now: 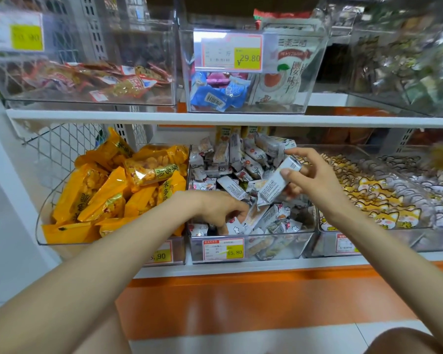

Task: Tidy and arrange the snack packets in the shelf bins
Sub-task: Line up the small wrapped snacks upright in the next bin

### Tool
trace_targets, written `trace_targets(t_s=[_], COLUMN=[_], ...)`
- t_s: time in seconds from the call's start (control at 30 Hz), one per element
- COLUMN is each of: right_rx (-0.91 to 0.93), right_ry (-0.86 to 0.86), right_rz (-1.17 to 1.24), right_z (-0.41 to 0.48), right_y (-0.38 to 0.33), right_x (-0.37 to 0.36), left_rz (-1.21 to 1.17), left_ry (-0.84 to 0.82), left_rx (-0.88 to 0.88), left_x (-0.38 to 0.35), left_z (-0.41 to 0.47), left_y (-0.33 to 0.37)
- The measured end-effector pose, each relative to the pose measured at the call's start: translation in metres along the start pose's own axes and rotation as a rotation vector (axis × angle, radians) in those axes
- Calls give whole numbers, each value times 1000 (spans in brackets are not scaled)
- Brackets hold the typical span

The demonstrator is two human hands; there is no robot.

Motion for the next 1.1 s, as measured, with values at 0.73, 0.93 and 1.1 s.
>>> trace_targets(t_s=[0.73,0.93,1.1], right_rx=[-91,-142,-154], right_ry=[-166,-158,-181], right_rz=[158,229,233], right_z=[1,3,4], right_y=[1,6,5], right_x=[-26,-29,-37], left_rz=[-122,-333,-863], left_ry=[145,492,661], left_rx=[87,93,-165], left_x=[20,50,68], left_z=[-27,-42,-58], left_y=[-26,-39,-28])
Point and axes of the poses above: each hand's wrist, its own z-axis towards the middle knuckle, its own x-axis out of the back of the hand, y = z × x, the point moved 10 cm from there along z, towards the middle knuckle, and after that the axes turned 8 degrees about -z, right-handed, at the moved point
